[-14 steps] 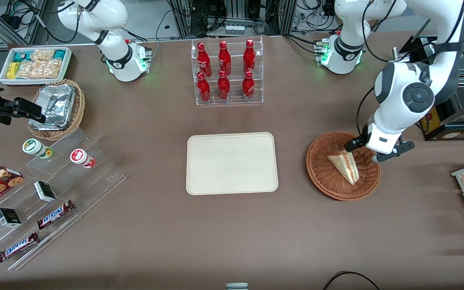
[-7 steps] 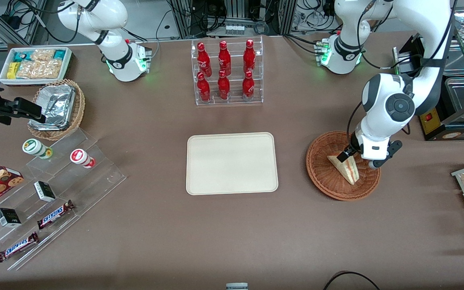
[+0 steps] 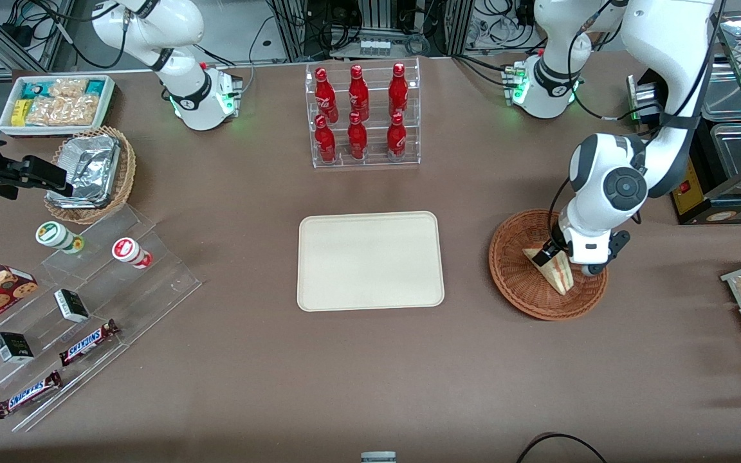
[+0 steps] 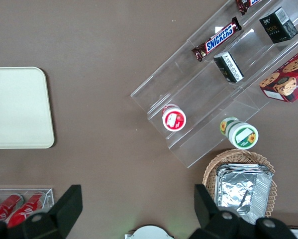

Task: Place sandwich from basket to tray
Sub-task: 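Lower the left gripper and close it on the wrapped sandwich, then lift the sandwich with the left gripper and carry it over the tray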

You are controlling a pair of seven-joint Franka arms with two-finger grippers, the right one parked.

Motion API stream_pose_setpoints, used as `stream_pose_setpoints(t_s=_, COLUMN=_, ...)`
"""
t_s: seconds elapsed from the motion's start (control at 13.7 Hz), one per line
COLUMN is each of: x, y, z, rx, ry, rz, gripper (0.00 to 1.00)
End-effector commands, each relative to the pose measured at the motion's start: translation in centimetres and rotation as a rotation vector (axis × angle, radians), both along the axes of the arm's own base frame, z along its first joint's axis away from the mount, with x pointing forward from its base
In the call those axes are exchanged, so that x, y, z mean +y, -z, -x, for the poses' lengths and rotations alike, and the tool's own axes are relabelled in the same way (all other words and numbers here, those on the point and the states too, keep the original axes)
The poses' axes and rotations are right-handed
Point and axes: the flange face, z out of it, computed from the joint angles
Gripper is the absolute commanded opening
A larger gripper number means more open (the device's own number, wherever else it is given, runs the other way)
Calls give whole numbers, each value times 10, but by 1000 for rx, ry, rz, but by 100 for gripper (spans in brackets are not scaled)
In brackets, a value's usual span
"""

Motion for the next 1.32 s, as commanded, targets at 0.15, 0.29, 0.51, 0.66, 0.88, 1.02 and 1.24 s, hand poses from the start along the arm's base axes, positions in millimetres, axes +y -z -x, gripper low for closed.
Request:
stream_pose_setpoints(t_s=0.15, x=-2, y=6, z=-8, rx=-10, ry=9, rz=-18, gripper=0)
stream_pose_setpoints(t_s=0.29, x=-4, y=-6, z=-17, rx=-6, ry=13, rz=-20, gripper=0)
stream_pose_setpoints(t_s=0.51, x=-6, y=-41, z=-37, rx=36, ry=81, rz=-32, gripper=0)
stream_pose_setpoints(t_s=0.66, x=-10, y=-65, z=-46, rx=65, ry=146, rz=-36, gripper=0)
stream_pose_setpoints(t_s=0.88, x=-37, y=-81, z=-47, rx=76, ry=307, rz=-24, gripper=0)
stream_pose_setpoints(t_s=1.02, x=-60, y=-87, z=-43, rx=95, ry=436, rz=-11, gripper=0)
stream_pose_setpoints(t_s=1.24, x=-108, y=-95, z=-44, rx=110, ry=591, rz=7, gripper=0)
